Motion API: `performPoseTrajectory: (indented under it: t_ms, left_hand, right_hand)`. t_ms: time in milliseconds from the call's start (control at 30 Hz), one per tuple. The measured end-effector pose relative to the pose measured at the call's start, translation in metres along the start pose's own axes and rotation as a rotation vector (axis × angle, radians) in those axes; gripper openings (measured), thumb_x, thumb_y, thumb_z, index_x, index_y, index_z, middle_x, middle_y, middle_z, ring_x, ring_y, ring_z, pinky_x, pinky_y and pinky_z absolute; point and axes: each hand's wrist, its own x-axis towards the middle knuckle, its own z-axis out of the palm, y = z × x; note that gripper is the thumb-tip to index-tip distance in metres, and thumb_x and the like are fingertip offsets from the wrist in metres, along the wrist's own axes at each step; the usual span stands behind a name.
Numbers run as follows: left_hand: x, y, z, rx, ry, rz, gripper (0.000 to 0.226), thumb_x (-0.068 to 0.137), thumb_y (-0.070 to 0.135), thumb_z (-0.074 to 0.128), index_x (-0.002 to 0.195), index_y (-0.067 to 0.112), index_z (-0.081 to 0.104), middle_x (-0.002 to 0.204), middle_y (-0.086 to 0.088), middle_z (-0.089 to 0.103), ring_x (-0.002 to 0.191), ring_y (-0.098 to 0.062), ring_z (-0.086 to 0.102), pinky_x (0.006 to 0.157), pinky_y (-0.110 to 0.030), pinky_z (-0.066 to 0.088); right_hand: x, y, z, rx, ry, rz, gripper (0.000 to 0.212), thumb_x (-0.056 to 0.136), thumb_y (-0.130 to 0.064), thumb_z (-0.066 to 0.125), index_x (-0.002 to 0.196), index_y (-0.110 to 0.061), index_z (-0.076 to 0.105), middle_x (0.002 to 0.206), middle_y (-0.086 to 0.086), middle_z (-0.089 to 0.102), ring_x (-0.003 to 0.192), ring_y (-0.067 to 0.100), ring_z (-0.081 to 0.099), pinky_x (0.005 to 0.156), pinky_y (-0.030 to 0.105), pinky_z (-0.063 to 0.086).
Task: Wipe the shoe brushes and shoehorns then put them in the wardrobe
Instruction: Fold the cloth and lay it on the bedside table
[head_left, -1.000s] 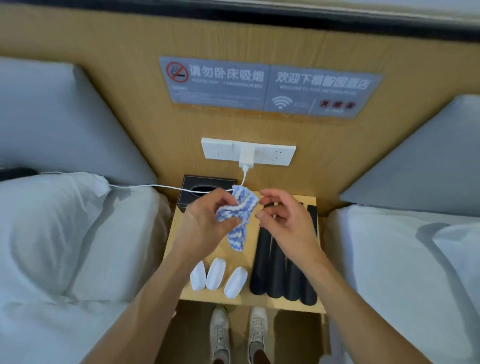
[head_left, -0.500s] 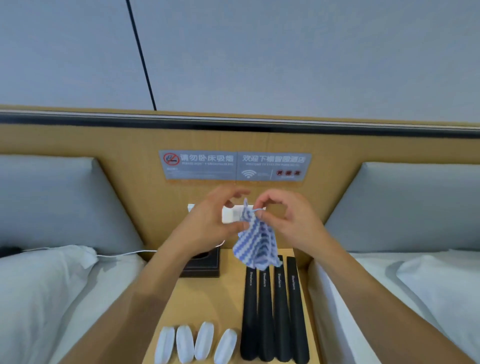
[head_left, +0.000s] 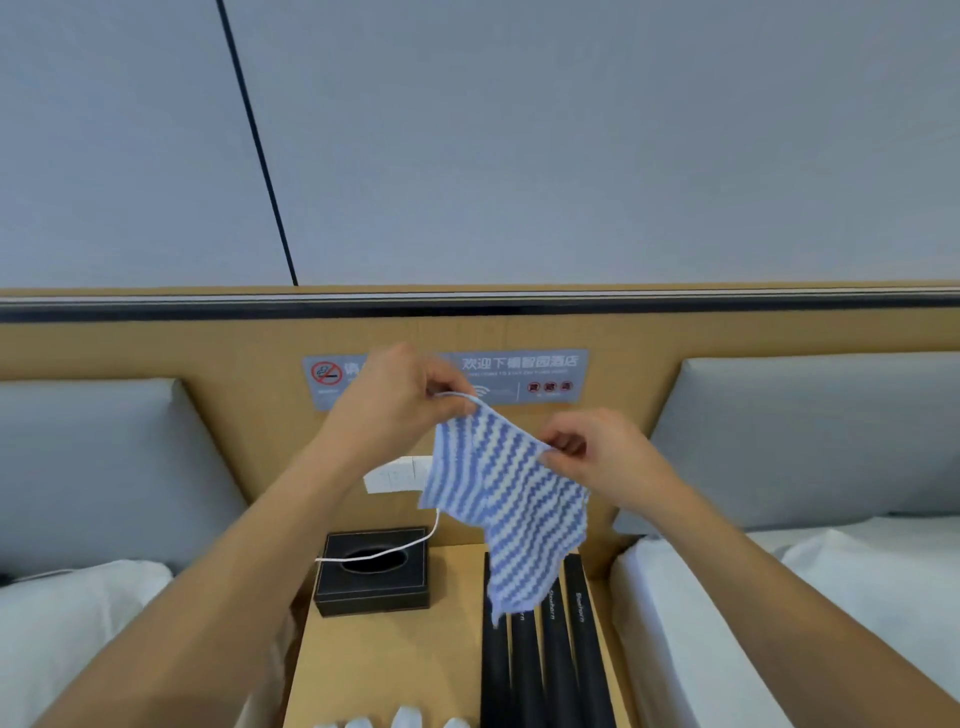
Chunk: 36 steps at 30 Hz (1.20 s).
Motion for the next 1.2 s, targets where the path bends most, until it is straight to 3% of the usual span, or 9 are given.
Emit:
performPoseTrajectory:
  t_ms: [133, 233, 333, 433, 633, 733, 867, 1033, 1200]
  left_hand:
    - [-0.005, -0.011, -0.009, 0.037, 0.044, -0.041, 0.005, 0.081, 0.022, 0.076, 0.084, 0.023, 0.079, 0.077, 0.007, 0.075, 0.072, -0.004, 0.067, 0.069, -0.026, 0.049]
    - [-0.011, -0.025, -0.017, 0.065, 0.084, -0.059, 0.004, 0.081, 0.021, 0.077, 0.083, 0.023, 0.080, 0.078, 0.008, 0.075, 0.075, 0.003, 0.064, 0.064, -0.013, 0.043]
    - [-0.019, -0.040, -0.028, 0.081, 0.105, -0.085, 0.006, 0.080, 0.020, 0.077, 0.084, 0.024, 0.079, 0.079, 0.013, 0.074, 0.072, 0.011, 0.063, 0.060, -0.005, 0.040]
    - [-0.025, -0.050, -0.036, 0.041, 0.098, -0.139, 0.010, 0.081, 0.018, 0.077, 0.084, 0.028, 0.078, 0.078, 0.015, 0.074, 0.065, 0.008, 0.065, 0.068, -0.022, 0.052]
    - [-0.031, -0.060, -0.037, -0.148, 0.141, -0.241, 0.014, 0.075, 0.020, 0.082, 0.072, 0.028, 0.071, 0.064, 0.004, 0.073, 0.058, -0.015, 0.071, 0.067, -0.041, 0.060]
    - [-0.030, -0.062, -0.039, -0.243, 0.187, -0.258, 0.014, 0.067, 0.028, 0.087, 0.074, 0.029, 0.075, 0.066, 0.000, 0.074, 0.060, -0.023, 0.071, 0.064, -0.042, 0.062]
    - [-0.022, -0.063, -0.039, -0.349, 0.196, -0.313, 0.029, 0.059, 0.041, 0.085, 0.073, 0.018, 0.075, 0.067, -0.006, 0.074, 0.058, -0.023, 0.070, 0.057, -0.033, 0.061]
    - [-0.002, -0.055, -0.014, -0.220, 0.221, -0.528, 0.023, 0.073, 0.024, 0.085, 0.066, 0.008, 0.070, 0.056, -0.002, 0.070, 0.048, -0.013, 0.064, 0.057, -0.034, 0.060]
    - [0.006, -0.013, 0.021, -0.164, 0.208, -0.457, 0.020, 0.076, 0.024, 0.081, 0.064, 0.014, 0.069, 0.053, 0.002, 0.068, 0.047, -0.009, 0.066, 0.054, -0.029, 0.059]
  right_hand:
    - [-0.001, 0.006, 0.005, -0.108, -0.125, 0.036, 0.012, 0.092, -0.022, 0.066, 0.087, -0.013, 0.072, 0.081, 0.001, 0.067, 0.076, 0.016, 0.060, 0.064, 0.031, 0.042]
    - [-0.001, 0.014, 0.007, -0.147, -0.168, 0.080, 0.015, 0.092, -0.021, 0.065, 0.087, -0.008, 0.071, 0.082, 0.006, 0.067, 0.078, 0.020, 0.060, 0.069, 0.037, 0.046]
    - [-0.001, 0.022, 0.001, -0.128, -0.136, 0.114, 0.009, 0.092, -0.020, 0.067, 0.092, -0.015, 0.074, 0.084, -0.003, 0.069, 0.079, 0.013, 0.061, 0.069, 0.029, 0.046]
    - [0.001, 0.027, -0.006, -0.102, -0.085, 0.116, 0.006, 0.091, -0.020, 0.069, 0.089, -0.021, 0.074, 0.082, -0.009, 0.066, 0.079, 0.010, 0.060, 0.067, 0.025, 0.045]
    - [0.003, 0.037, -0.020, 0.512, 0.084, 0.242, 0.007, 0.085, -0.019, 0.075, 0.082, -0.014, 0.077, 0.084, 0.003, 0.077, 0.083, 0.019, 0.072, 0.080, 0.031, 0.058]
    - [0.004, 0.038, -0.029, 0.782, 0.130, 0.302, 0.019, 0.074, -0.034, 0.078, 0.081, -0.016, 0.078, 0.089, 0.007, 0.078, 0.082, 0.015, 0.074, 0.074, 0.028, 0.060]
    - [0.013, 0.037, -0.037, 0.885, 0.165, 0.365, 0.014, 0.082, -0.028, 0.076, 0.080, -0.014, 0.078, 0.091, 0.011, 0.077, 0.081, 0.021, 0.075, 0.068, 0.028, 0.060]
    - [0.037, 0.014, -0.024, 0.913, 0.256, 0.514, 0.011, 0.087, -0.009, 0.073, 0.084, 0.001, 0.074, 0.079, 0.015, 0.076, 0.064, 0.022, 0.073, 0.055, 0.028, 0.058]
    - [0.042, -0.027, -0.002, 0.849, 0.258, 0.421, 0.013, 0.088, -0.005, 0.071, 0.087, 0.007, 0.074, 0.080, 0.016, 0.076, 0.064, 0.021, 0.074, 0.056, 0.029, 0.061]
